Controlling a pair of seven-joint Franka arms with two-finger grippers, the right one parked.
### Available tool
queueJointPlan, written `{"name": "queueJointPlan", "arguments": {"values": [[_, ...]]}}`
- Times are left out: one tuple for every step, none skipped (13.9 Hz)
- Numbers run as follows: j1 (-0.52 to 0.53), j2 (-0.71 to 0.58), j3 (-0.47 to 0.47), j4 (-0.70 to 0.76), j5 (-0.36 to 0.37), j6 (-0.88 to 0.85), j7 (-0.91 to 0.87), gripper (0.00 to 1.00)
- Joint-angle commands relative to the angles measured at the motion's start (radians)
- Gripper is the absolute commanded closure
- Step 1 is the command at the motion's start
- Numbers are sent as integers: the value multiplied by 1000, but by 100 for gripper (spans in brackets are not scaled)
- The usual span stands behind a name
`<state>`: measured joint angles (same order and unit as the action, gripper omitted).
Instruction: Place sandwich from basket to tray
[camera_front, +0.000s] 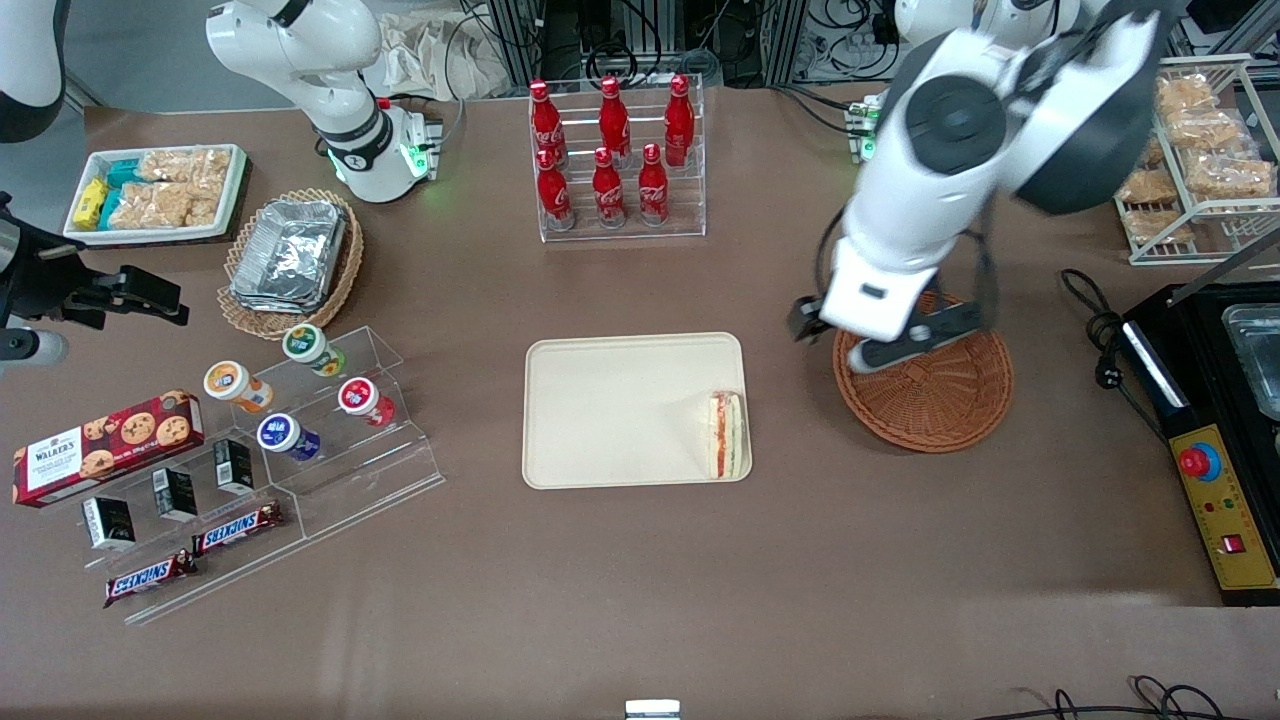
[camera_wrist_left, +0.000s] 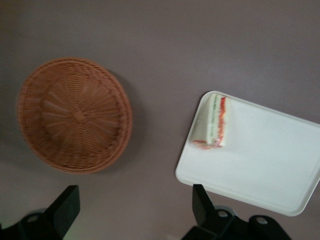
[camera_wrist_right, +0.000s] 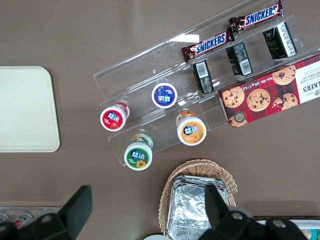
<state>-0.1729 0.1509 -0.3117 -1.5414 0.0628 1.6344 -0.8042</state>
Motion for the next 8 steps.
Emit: {"name": "queueJointPlan", "arguments": {"values": [[-53,-198,196,-156,-57,-19,262,0],[-50,-255,245,-201,-66,-19,393,0],[-48,-284,300,-219,-69,-22,530,0],[-46,-287,353,-215,-69,-36,663,0],[-45,-280,394,-197,-67,-51,786,0],[-45,-259,419,-159,-54,-53,863,0],[-45,-223,433,-110,-51,-56,893,0],[-45,-188,439,-64,-47,-59,892,0]]}}
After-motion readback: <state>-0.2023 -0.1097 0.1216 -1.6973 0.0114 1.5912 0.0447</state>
